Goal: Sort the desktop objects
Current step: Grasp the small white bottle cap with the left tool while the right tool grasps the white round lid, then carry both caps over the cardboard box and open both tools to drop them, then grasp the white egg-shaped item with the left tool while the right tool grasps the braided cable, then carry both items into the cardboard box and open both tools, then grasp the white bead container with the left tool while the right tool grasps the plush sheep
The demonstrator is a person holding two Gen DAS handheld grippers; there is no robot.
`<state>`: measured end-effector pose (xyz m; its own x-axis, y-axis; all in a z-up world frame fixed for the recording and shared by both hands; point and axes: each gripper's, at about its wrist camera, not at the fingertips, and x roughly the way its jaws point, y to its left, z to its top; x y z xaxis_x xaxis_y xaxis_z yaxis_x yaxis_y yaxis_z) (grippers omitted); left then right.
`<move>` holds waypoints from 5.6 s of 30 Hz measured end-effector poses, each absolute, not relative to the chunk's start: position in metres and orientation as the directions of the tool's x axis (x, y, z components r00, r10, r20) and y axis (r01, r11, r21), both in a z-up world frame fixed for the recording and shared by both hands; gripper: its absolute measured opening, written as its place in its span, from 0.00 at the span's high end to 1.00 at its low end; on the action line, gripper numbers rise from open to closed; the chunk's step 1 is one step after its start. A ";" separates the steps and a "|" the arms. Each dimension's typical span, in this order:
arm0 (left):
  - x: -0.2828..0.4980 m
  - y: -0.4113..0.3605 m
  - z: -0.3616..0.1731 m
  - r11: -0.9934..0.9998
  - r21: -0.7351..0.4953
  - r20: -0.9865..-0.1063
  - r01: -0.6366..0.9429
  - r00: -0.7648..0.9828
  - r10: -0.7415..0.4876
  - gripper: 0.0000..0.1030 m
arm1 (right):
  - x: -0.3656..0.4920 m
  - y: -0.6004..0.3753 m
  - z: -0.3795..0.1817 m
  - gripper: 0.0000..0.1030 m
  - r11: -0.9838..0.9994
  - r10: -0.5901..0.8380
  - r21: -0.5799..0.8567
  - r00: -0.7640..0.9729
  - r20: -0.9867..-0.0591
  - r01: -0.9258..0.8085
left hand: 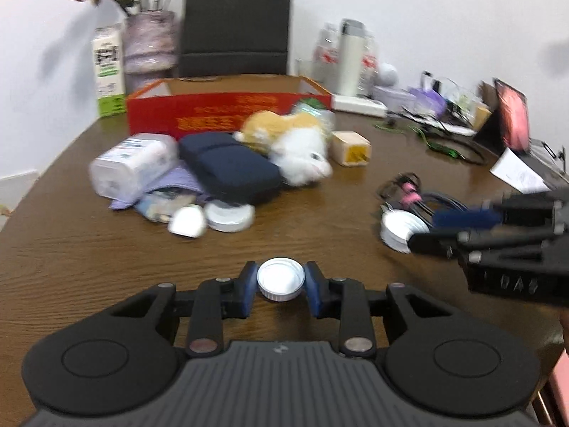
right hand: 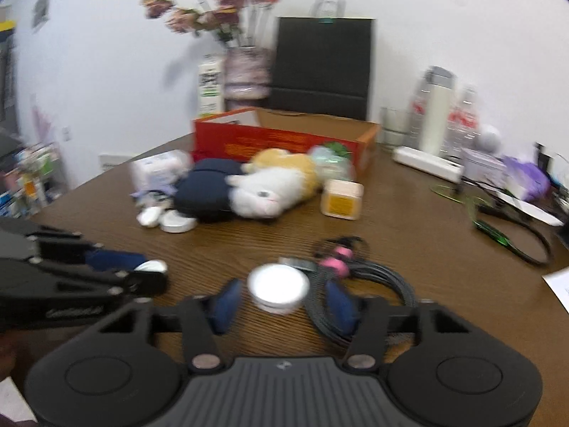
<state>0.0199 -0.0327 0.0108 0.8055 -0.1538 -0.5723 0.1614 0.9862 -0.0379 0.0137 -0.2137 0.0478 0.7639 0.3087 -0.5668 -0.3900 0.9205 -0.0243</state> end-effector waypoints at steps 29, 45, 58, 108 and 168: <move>0.109 0.005 0.113 0.991 -0.064 -0.328 0.119 0.935 -0.134 0.72 | 0.117 -0.185 0.130 0.63 0.946 0.301 -0.003 0.885 -0.356 -0.323; 0.286 0.018 0.083 0.983 -0.141 -0.480 -0.117 0.876 0.036 0.00 | 0.311 -0.166 0.099 0.08 0.964 0.257 0.089 0.786 -0.563 -0.252; 0.141 0.042 0.097 0.998 -0.066 -0.417 0.011 0.908 -0.038 0.00 | 0.165 -0.184 0.098 0.00 0.918 0.274 -0.089 0.779 -0.564 -0.387; 0.054 0.007 0.061 0.991 -0.037 -0.457 0.127 0.880 -0.130 0.74 | 0.047 -0.238 0.066 0.80 0.935 0.324 0.038 0.805 -0.497 -0.352; 0.137 0.086 0.045 0.994 -0.088 -0.554 -0.063 0.832 0.004 0.00 | 0.145 -0.187 0.071 0.00 0.941 0.284 0.006 0.782 -0.555 -0.337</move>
